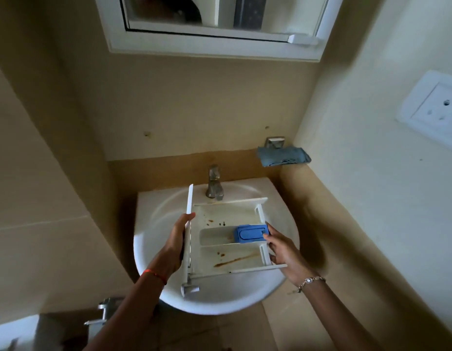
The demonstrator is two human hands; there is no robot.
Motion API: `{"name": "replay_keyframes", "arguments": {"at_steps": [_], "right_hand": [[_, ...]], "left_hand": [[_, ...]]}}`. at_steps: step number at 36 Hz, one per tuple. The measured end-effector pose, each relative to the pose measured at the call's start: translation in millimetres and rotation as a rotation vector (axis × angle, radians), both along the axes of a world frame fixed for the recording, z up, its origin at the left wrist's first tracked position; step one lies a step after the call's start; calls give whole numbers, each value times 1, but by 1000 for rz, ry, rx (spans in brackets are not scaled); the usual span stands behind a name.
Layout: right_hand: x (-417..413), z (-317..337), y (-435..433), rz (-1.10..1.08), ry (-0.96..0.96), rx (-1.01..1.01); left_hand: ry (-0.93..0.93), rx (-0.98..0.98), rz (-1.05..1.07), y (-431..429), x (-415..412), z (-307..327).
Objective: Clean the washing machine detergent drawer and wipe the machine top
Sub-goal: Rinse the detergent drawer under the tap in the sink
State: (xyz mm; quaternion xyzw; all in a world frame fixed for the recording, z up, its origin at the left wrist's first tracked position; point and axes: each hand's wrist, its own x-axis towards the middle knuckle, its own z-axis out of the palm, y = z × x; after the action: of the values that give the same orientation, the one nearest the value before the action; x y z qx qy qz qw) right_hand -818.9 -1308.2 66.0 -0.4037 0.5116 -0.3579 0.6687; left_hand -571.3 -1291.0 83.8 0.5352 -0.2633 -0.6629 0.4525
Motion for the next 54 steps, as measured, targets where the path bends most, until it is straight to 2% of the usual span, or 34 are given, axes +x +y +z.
{"name": "replay_keyframes", "arguments": {"at_steps": [14,25,41,47,54], "right_hand": [[-16,-66,-74,144,104,47],[-10,-93,-97,226,157,42],[-14,-120,-104,369,431,-43],[-14,-126,-107,419,529,-47],[-11,-122,-107,454,574,-43]], "left_hand": [[-45,193,182,-37,-21,-39],[-137,187,173,-52,-29,-50],[-332,276,254,-61,-42,-57],[-445,265,250,-67,-30,-104],[-462,275,239,-65,-36,-90]]}}
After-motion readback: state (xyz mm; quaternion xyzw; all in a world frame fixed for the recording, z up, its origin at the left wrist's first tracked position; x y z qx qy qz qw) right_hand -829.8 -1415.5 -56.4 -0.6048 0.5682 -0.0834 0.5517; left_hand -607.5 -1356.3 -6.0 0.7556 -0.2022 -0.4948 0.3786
